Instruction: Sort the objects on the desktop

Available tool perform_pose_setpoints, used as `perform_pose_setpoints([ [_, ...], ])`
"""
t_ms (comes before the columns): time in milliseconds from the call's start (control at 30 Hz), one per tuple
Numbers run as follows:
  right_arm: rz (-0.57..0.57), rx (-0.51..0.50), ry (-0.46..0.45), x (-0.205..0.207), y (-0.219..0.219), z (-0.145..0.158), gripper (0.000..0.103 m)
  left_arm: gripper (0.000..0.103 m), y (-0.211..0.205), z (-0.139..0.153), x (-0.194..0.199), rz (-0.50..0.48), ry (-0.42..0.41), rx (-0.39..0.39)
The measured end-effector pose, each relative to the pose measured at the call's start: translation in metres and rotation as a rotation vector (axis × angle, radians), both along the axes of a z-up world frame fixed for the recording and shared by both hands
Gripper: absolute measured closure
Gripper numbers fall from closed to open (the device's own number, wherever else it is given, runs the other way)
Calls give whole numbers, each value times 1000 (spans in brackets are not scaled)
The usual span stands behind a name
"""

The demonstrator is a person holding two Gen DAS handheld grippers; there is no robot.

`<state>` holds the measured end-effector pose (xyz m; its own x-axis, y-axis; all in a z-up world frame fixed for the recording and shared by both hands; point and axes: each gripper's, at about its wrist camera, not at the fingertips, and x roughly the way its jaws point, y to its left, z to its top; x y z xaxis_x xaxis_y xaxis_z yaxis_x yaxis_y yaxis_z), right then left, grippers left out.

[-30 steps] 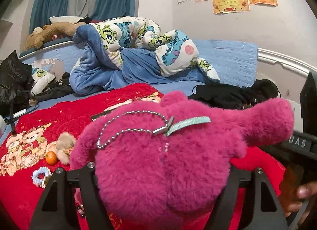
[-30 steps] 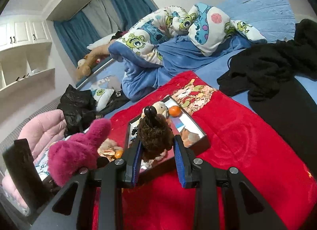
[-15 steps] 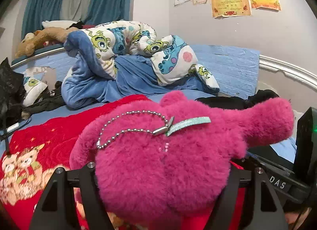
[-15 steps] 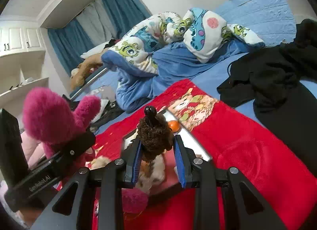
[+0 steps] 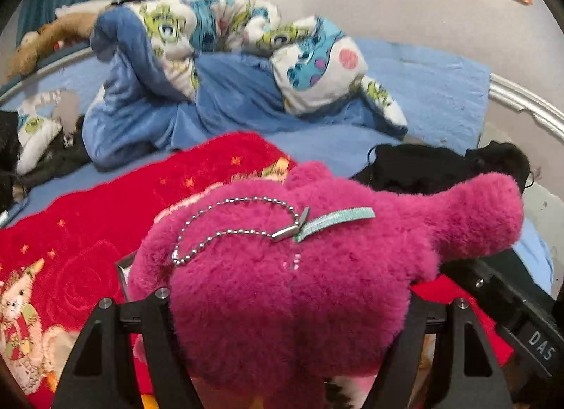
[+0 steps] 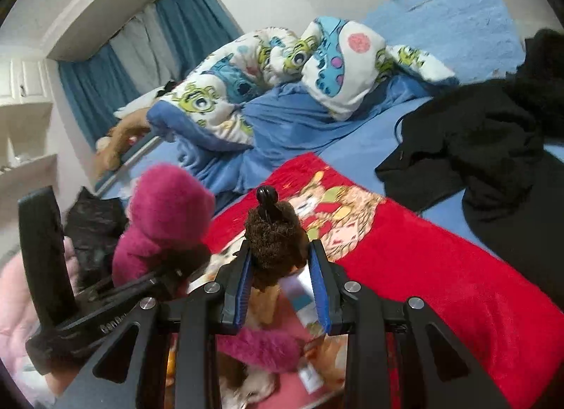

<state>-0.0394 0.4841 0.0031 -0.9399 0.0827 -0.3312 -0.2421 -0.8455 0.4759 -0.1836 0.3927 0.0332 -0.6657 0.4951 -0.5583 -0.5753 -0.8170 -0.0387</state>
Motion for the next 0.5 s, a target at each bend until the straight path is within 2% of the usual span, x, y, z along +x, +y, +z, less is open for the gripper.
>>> perform_pose_setpoints([
  [67, 3, 30, -36, -12, -4, -4, 74, 27, 1, -10, -6, 1, -12, -29],
  [200, 48, 109, -175, -35, -20, -21, 74, 27, 0, -27, -20, 33, -77, -79],
  [233, 71, 105, -198, -39, -23, -26, 74, 27, -1, -30, -20, 27, -85, -77],
  [333, 108, 73, -240, -45, -27, -37, 73, 27, 3, -40, -20, 36, -73, -150],
  [367, 141, 26, -260, -49, -24, -42, 73, 27, 4, -45, -23, 24, -86, -157],
  [433, 172, -2, -287, -51, -23, -50, 73, 27, 4, -50, -25, 9, -115, -160],
  [500, 171, 34, -319, -53, -26, -54, 73, 27, 4, -51, -23, 12, -87, -182],
])
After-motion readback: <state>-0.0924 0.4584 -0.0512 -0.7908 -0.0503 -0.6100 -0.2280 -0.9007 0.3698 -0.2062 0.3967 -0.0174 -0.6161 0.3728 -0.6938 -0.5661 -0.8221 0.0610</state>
